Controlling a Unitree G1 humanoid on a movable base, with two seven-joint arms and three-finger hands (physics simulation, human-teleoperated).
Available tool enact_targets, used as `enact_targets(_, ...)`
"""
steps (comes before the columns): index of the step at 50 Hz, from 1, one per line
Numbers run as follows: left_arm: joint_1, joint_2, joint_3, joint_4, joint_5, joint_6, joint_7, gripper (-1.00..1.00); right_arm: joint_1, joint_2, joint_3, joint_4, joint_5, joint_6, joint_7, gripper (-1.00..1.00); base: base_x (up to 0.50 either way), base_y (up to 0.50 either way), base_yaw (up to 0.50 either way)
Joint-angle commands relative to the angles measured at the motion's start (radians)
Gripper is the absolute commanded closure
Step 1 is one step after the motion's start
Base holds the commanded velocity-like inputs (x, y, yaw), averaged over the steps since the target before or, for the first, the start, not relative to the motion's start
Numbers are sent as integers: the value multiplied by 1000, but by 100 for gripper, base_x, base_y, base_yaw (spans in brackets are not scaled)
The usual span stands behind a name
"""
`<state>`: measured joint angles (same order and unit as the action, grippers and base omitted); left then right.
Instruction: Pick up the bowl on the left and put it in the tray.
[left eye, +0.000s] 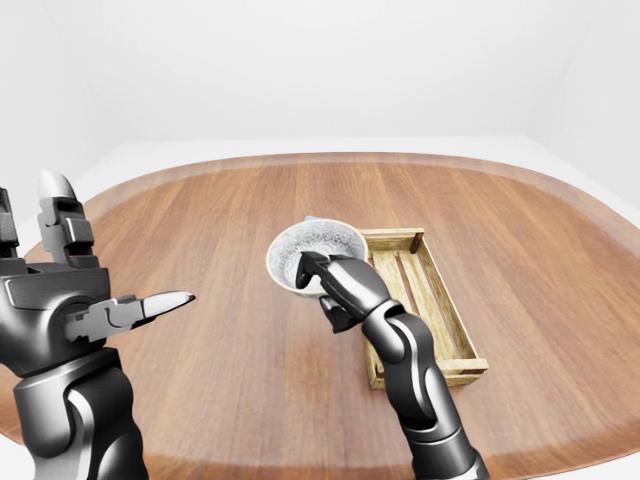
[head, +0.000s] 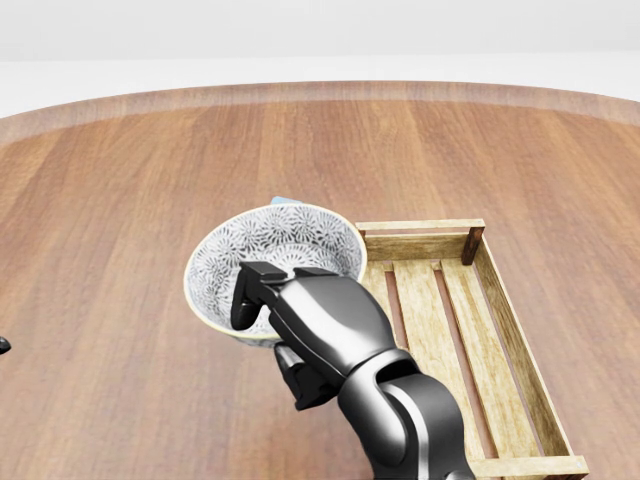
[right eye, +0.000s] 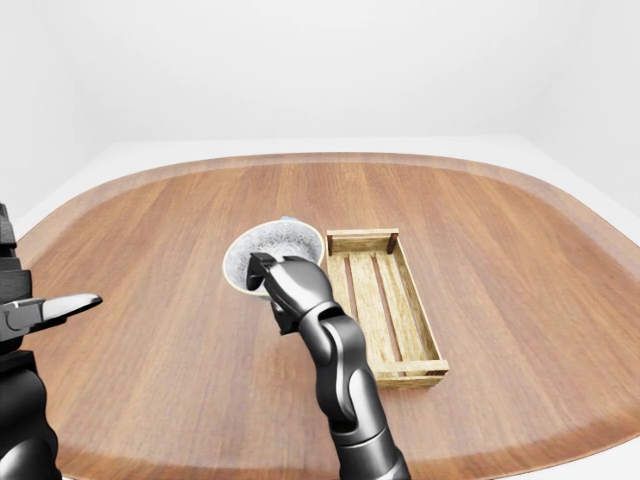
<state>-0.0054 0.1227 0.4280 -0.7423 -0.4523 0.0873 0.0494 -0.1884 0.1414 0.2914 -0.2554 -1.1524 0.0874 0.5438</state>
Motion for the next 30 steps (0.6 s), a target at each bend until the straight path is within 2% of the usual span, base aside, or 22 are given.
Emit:
enact_targets(1, 1, -2, -5, 5, 6, 0, -3, -100, -12, -57, -113, -81, 49, 0, -12, 100, 0, 0, 0)
enact_targets(8, 1, -3, -6, 2, 8, 0, 1, -100, -18, -130, -196, -69, 177, 0, -59, 100, 0, 0, 0)
enact_targets(15, 4, -2, -3, -13, 2, 0, 5, -100, 42, -173, -253, -108, 275, 0, -99, 100, 0, 0, 0)
enact_targets(30, 4, -3, 3, -20, 1, 0, 3, -100, 77, -241, -352, -164, 375, 0, -119, 100, 0, 0, 0)
